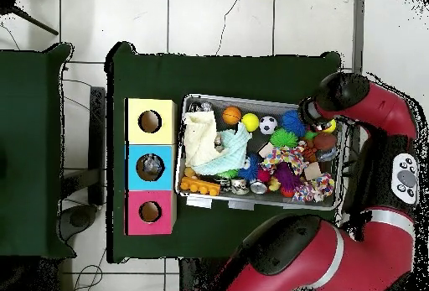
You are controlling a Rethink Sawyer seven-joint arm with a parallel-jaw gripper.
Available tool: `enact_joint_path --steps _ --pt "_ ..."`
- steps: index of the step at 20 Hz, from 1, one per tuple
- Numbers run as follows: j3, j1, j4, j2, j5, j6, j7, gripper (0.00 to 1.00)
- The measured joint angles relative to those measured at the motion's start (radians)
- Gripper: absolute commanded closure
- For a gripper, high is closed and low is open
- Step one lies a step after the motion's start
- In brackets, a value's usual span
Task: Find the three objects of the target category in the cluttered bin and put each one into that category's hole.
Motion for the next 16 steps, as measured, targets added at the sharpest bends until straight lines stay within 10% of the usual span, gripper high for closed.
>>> enact_joint_path --steps 16 --pt "0.009 -0.048 0.143 -0.12 -0.004 -0.001 -0.046 1.0"
